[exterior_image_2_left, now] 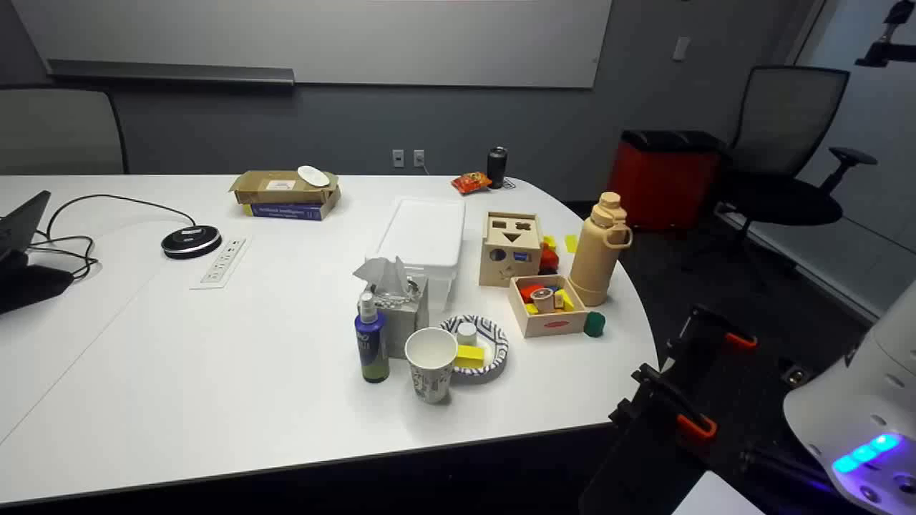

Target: Put the white item in the box

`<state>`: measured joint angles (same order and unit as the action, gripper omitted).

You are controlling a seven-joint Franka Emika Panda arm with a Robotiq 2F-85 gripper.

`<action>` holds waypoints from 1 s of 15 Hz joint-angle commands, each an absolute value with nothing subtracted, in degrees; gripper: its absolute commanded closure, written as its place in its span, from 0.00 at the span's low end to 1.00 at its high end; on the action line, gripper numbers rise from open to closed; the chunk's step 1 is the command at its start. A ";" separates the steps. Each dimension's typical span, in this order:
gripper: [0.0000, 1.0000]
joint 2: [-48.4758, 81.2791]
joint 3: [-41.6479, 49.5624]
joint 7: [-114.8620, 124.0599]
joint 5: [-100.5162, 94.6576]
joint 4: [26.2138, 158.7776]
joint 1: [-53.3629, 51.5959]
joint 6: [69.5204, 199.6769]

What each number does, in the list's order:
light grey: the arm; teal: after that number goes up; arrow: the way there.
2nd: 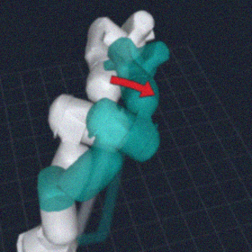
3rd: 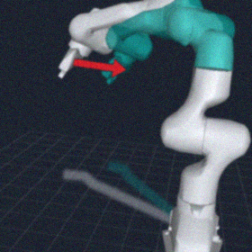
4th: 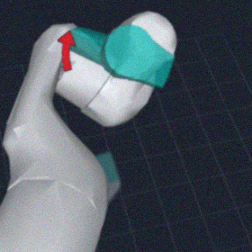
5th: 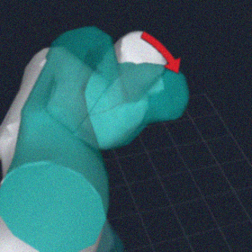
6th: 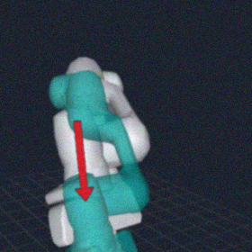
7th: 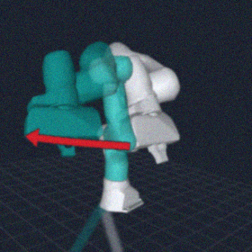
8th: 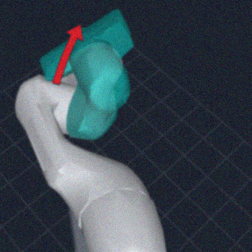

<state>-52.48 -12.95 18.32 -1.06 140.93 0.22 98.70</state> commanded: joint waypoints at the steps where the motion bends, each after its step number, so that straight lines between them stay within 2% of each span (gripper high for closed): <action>1: 0.00 -52.38 -12.75 18.50 -1.27 140.83 -0.08 98.63; 5: 0.00 -45.79 -11.23 15.29 -0.87 139.09 -0.27 100.96; 9: 0.00 -33.79 -10.85 14.54 -2.25 136.92 0.62 104.65; 15: 0.00 -12.23 -8.70 13.59 -7.15 136.53 0.71 120.26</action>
<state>-23.27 -9.96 14.96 -4.94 139.66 0.40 115.25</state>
